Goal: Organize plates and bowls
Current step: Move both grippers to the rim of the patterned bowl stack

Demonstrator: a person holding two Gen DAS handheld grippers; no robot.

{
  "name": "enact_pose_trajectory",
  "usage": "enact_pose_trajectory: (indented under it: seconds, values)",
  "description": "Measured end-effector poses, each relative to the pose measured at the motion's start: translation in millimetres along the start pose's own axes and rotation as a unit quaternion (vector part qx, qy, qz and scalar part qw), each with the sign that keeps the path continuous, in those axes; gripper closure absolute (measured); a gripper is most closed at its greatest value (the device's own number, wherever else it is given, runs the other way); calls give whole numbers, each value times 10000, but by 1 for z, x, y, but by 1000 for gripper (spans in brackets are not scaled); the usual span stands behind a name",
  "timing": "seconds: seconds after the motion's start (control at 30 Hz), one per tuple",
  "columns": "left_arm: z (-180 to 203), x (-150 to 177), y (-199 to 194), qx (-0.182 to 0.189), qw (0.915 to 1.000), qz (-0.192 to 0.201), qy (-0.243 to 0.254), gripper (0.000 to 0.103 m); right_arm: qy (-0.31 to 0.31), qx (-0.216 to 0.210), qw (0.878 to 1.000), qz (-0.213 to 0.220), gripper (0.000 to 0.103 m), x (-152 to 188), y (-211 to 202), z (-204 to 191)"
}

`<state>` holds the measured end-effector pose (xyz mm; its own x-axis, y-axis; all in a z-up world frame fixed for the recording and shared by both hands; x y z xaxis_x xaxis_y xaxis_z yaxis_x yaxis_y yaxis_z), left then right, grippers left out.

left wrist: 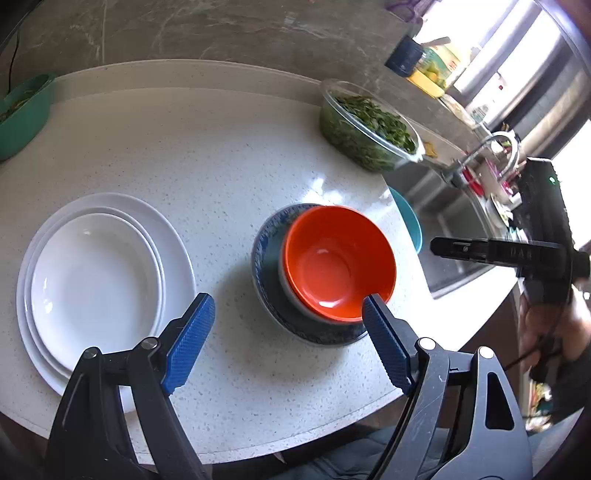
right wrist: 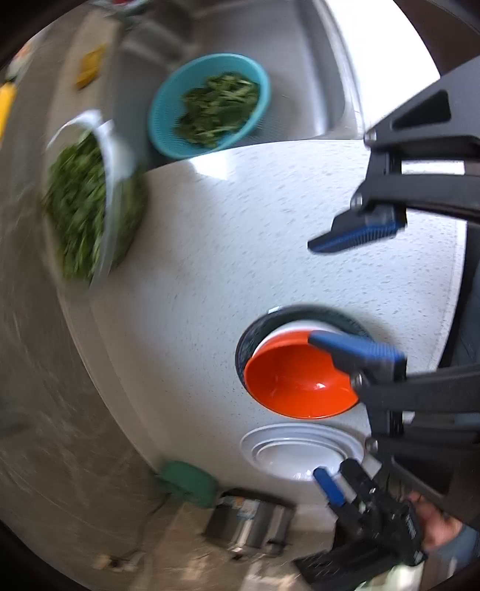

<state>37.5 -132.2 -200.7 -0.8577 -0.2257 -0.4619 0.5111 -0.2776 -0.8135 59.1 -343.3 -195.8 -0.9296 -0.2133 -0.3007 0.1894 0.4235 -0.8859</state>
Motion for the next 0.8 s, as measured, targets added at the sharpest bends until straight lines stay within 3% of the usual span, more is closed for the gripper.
enact_pose_trajectory:
  seconds: [0.13,0.27,0.43,0.6,0.8]
  values:
    - [-3,6,12,-302,9994,-65,-147,30,127,90,9998,-96,58,-1,6,22]
    - [-9,10,23,-501,9973,-128,-528,70,-293,-127,9991,-281,58,-18,26,22]
    - [0,21,35,-748,9894,-61,-1243,71,-1068,-502,9903,-738,58,-37,53,12]
    - [12,31,50,-1027,9800,-139,-1699,71,-1869,-846,9718,-1164,58,-52,73,-5]
    - [12,40,66,-1210,9693,-183,-2133,67,-2376,-1042,9557,-1388,58,-55,82,-19]
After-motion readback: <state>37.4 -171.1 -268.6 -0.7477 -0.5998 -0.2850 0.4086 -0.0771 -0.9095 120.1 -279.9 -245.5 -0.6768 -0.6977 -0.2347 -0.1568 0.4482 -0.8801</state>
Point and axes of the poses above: each gripper's, at about its wrist camera, not at the fingertips, and y roughly the way its jaws point, z to its right, x to its underside, the point moved 3 cm from there along y, roughly the way its jaws point, and after that the axes turned 3 degrees about y, right-handed, at the moved point
